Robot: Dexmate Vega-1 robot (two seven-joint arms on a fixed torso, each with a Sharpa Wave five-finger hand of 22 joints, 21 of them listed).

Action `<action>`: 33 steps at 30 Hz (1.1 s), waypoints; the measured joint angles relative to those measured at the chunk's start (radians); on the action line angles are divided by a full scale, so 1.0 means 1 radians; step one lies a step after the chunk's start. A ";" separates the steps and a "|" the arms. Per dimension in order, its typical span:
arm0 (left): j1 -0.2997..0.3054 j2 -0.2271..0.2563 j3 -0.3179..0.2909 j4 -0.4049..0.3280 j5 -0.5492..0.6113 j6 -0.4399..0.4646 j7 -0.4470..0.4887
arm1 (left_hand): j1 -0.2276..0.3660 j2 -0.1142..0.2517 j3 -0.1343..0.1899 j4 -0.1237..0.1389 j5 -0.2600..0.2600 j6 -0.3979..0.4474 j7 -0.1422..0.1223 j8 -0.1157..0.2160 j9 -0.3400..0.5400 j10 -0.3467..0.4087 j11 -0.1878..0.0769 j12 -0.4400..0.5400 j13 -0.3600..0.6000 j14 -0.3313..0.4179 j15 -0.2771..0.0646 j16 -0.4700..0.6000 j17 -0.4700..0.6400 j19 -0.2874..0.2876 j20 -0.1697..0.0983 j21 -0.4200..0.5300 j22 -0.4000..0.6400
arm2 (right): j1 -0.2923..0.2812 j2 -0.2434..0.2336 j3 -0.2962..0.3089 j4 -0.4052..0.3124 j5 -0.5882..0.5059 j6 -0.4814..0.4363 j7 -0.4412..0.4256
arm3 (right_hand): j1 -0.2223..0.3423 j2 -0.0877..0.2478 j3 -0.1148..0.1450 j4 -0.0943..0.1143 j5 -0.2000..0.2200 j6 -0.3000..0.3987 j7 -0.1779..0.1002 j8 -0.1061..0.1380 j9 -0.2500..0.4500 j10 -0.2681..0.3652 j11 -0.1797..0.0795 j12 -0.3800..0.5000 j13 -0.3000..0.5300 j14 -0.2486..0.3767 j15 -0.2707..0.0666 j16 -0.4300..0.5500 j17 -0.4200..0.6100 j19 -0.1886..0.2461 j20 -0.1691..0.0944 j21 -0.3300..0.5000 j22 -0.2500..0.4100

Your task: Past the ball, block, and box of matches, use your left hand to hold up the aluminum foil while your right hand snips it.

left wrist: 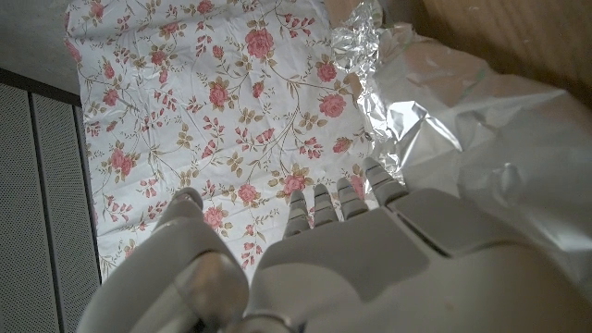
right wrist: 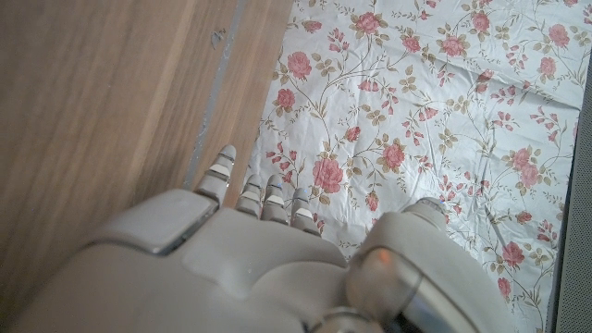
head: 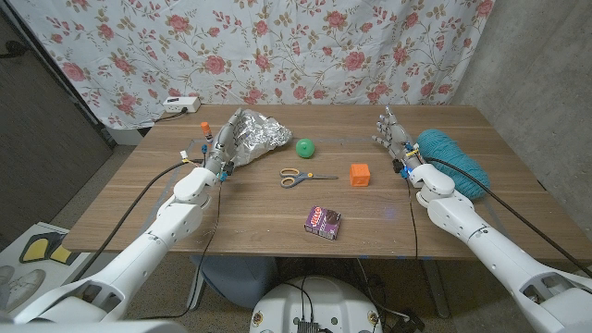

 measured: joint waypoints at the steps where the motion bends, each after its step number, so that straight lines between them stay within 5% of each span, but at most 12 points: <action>1: 0.000 0.000 0.000 0.000 0.002 0.000 0.001 | 0.000 0.000 0.000 0.000 0.000 0.000 0.000 0.000 0.000 0.000 0.000 0.000 0.000 0.000 0.000 0.000 0.000 0.000 0.000 0.000 0.000 | -0.002 -0.002 0.001 -0.004 0.000 0.000 0.000 | 0.000 0.000 0.000 0.000 0.000 0.000 0.000 0.000 0.000 0.000 0.000 0.000 0.000 0.000 0.000 0.000 0.000 0.000 0.000 0.000 0.000; 18: 0.035 0.016 -0.015 -0.061 0.071 -0.026 0.034 | 0.000 0.000 0.003 -0.003 0.000 0.000 0.000 0.000 0.000 0.007 0.007 0.000 0.000 -0.006 0.005 0.000 0.000 0.000 0.000 0.000 0.000 | -0.026 -0.054 0.018 -0.086 0.008 -0.038 -0.002 | 0.008 0.000 0.004 -0.004 0.000 -0.004 0.004 0.000 0.000 0.000 0.000 0.000 -0.003 0.000 0.000 0.000 0.000 0.000 0.000 0.000 0.000; 33: 0.041 0.033 -0.018 -0.056 0.127 -0.057 0.016 | 0.003 0.003 0.003 -0.020 0.000 0.054 -0.007 0.019 0.000 0.038 -0.013 0.010 0.000 -0.005 0.005 0.000 -0.003 0.000 0.000 0.000 0.000 | -0.008 -0.032 0.011 -0.064 0.002 -0.055 -0.034 | 0.012 0.004 0.004 -0.004 0.000 -0.009 0.009 0.000 0.000 0.000 0.000 0.000 -0.003 -0.004 0.004 0.000 -0.005 -0.002 0.002 0.000 0.000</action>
